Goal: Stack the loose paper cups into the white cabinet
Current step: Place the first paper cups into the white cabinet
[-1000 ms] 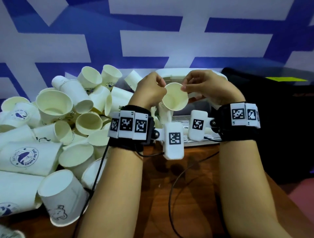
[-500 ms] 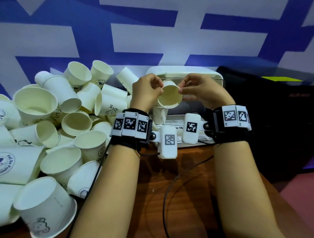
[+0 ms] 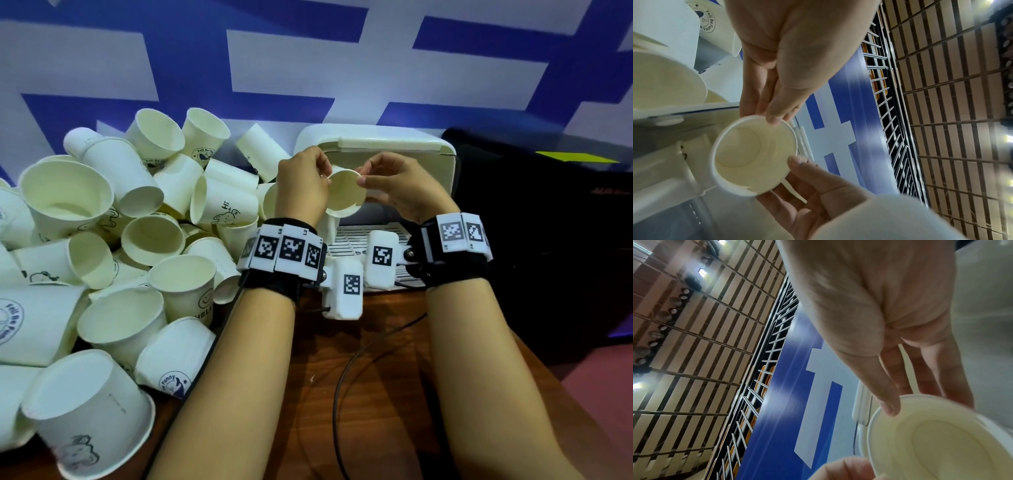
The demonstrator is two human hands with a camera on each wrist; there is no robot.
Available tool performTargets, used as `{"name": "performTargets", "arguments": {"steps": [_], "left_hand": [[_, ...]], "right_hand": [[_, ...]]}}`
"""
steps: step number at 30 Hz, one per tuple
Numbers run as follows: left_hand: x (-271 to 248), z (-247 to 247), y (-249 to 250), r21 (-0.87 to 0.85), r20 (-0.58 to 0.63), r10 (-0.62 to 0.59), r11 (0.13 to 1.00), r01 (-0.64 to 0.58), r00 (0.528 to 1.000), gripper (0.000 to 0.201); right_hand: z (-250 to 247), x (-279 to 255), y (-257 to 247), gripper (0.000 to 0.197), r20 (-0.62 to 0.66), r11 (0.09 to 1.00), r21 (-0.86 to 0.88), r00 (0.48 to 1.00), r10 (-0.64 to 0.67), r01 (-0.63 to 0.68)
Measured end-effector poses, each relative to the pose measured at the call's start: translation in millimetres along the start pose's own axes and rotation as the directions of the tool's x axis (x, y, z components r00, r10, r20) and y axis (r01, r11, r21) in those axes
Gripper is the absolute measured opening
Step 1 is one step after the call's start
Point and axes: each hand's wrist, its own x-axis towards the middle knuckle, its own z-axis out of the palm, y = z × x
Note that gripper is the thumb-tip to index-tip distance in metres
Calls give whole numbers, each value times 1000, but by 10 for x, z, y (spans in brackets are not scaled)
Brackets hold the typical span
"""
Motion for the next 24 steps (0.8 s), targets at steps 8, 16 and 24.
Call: {"name": "performTargets", "arguments": {"steps": [8, 16, 24], "left_hand": [[-13, 38, -1, 17, -16, -8, 1000, 9, 1000, 12], [-21, 50, -35, 56, -24, -47, 997, 48, 999, 13], [-50, 86, -51, 170, 96, -136, 978, 119, 986, 31]], "right_hand": [[-31, -28, -25, 13, 6, 994, -101, 999, 46, -45], [-14, -27, -10, 8, -54, 980, -151, 991, 126, -132], [28, 53, 198, 15, -28, 964, -108, 970, 242, -244]]}}
